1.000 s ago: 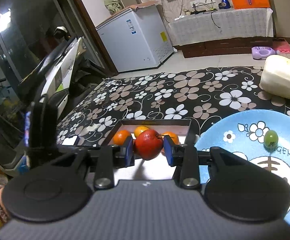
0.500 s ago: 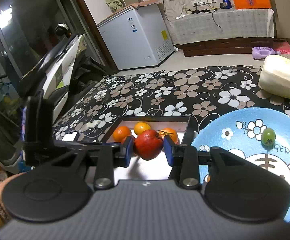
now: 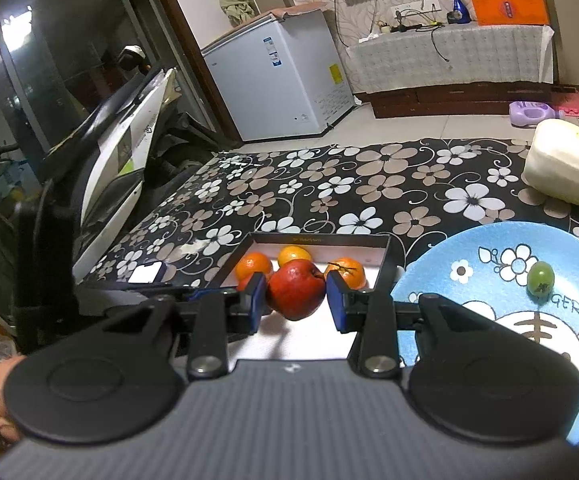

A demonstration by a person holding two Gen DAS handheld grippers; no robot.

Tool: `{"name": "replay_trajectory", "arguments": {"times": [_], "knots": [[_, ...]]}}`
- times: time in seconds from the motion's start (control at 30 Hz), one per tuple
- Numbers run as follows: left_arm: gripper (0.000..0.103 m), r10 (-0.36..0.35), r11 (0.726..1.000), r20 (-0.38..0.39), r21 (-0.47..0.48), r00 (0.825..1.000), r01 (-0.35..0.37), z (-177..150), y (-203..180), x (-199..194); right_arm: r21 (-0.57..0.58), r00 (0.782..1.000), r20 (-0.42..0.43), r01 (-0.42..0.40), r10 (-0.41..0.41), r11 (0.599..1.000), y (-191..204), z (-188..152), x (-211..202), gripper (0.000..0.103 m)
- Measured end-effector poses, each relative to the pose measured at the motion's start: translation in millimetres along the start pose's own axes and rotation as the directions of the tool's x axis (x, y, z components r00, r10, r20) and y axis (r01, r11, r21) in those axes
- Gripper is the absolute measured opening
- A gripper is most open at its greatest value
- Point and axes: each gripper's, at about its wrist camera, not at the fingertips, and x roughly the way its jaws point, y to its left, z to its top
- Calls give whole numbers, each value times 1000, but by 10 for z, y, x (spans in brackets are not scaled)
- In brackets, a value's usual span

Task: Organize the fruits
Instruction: 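Hold the red tomato in the right gripper while the left gripper grasps another red tomato, then carry both red tomatoes in both grippers over the blue plate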

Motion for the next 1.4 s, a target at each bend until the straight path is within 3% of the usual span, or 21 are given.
{"name": "replay_trajectory", "arguments": {"times": [1.4], "knots": [[34,-42,999,31,22,999,41,113,-273,-24,12,999,36,20,-20,1000,-107,13,-145,36]]}}
